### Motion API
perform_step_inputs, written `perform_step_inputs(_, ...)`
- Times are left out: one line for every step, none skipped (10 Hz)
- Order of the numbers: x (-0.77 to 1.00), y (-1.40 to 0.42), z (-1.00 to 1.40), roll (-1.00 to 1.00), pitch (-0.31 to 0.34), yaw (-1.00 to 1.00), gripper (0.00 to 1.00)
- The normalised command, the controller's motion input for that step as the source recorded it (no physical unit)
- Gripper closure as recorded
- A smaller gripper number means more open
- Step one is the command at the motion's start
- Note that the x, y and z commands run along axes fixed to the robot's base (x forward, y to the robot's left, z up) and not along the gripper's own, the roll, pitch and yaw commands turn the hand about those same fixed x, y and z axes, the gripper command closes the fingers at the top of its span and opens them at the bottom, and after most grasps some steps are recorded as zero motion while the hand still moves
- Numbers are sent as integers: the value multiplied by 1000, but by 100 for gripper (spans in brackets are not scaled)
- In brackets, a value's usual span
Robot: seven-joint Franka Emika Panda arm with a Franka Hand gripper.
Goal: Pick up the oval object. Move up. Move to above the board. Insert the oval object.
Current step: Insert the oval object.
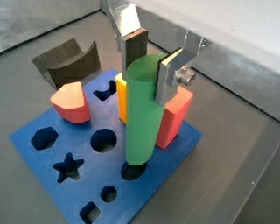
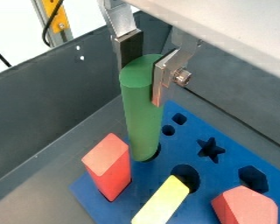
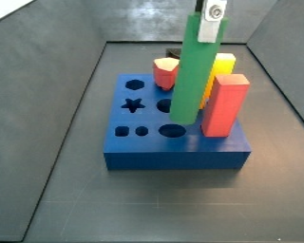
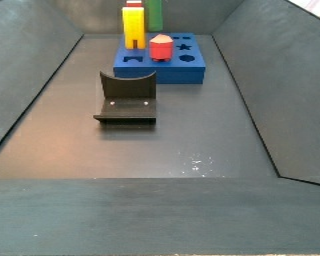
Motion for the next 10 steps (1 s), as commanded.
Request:
perform_step_inputs(-186, 0, -440, 6, 0, 57, 100)
perform_step_inputs(-120, 0, -534, 0, 0, 146, 100)
perform_step_inputs(-86, 0, -551, 0, -21, 237, 100)
perform_step_inputs(0, 0, -549, 0, -57, 274, 100)
perform_step_inputs(0, 0, -571, -7, -40, 314, 100)
perform_step_inputs(0, 0, -583, 0, -11, 320, 100)
perform_step_inputs(0, 0, -609, 0, 0, 297, 100)
perform_step_inputs(0, -51, -674, 11, 0, 257, 100)
perform_step_inputs(-26, 0, 0, 36, 23, -17, 100)
perform_step_inputs(0, 0, 0, 0, 0, 0, 100)
